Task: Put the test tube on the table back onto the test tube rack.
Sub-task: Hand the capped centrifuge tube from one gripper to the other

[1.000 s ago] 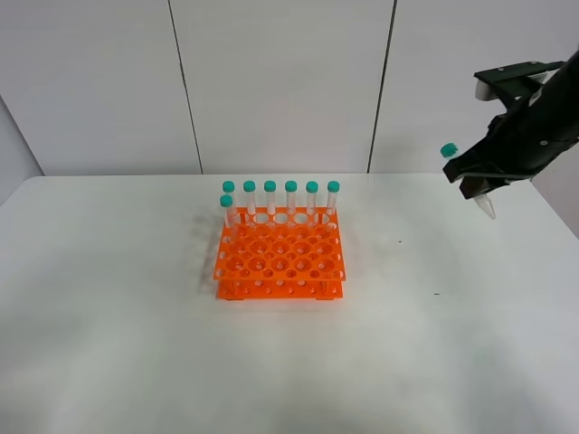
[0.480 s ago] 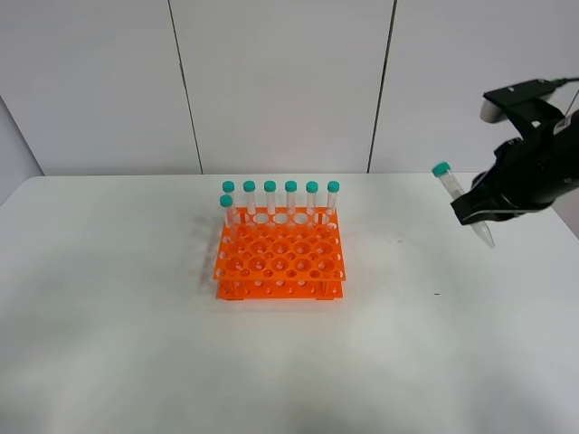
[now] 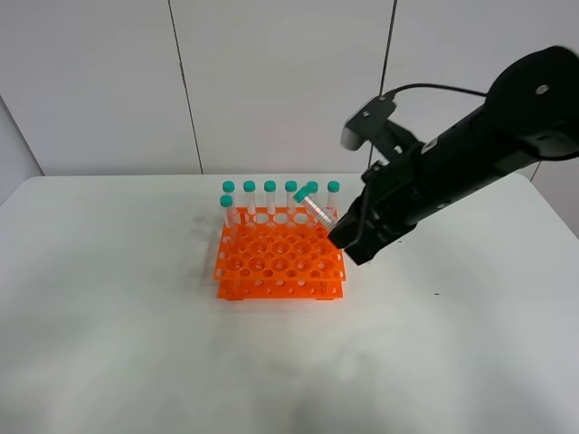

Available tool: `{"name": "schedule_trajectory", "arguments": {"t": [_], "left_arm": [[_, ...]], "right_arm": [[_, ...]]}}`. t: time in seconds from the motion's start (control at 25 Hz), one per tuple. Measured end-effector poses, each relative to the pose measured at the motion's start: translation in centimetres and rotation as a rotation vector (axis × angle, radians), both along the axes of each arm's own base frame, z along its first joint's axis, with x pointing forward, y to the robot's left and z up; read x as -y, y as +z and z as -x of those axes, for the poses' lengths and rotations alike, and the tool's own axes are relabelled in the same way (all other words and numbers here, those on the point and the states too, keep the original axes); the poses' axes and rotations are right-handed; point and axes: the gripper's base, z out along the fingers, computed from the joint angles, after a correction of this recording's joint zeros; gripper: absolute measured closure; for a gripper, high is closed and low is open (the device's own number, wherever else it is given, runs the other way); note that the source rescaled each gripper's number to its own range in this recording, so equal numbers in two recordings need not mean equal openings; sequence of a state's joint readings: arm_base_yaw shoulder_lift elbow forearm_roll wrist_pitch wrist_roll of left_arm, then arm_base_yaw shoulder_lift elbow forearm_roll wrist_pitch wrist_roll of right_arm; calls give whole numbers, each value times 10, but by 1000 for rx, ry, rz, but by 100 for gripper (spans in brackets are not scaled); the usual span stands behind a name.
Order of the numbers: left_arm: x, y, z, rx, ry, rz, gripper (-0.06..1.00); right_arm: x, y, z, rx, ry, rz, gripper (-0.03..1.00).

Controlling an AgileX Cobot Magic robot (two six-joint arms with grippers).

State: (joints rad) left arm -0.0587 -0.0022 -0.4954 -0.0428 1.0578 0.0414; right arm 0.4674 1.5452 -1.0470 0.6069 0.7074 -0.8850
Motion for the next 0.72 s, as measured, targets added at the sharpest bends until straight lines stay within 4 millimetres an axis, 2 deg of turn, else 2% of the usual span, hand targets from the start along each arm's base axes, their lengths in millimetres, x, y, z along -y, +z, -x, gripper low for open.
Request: {"name": "schedule_trajectory", "arguments": {"t": [0.16, 0.36, 0.44, 0.56, 0.64, 0.72], "left_arm": [[0, 0, 0, 0, 0, 0, -6], [0, 2, 0, 14, 13, 19, -6], [1, 12, -5, 37, 16, 44, -6], [7, 36, -26, 53, -1, 112, -6], [12, 50, -48, 49, -17, 166, -6], [18, 56, -78, 34, -36, 222, -6]], "right_arm": [[-17, -15, -3, -42, 81, -90, 93], [-24, -14, -4, -31, 111, -163, 93], [-24, -13, -3, -34, 116, -168, 93], [-25, -13, -1, -49, 126, -173, 93], [-25, -13, -1, -50, 127, -173, 93], [-25, -13, -1, -50, 127, -173, 93]]}}
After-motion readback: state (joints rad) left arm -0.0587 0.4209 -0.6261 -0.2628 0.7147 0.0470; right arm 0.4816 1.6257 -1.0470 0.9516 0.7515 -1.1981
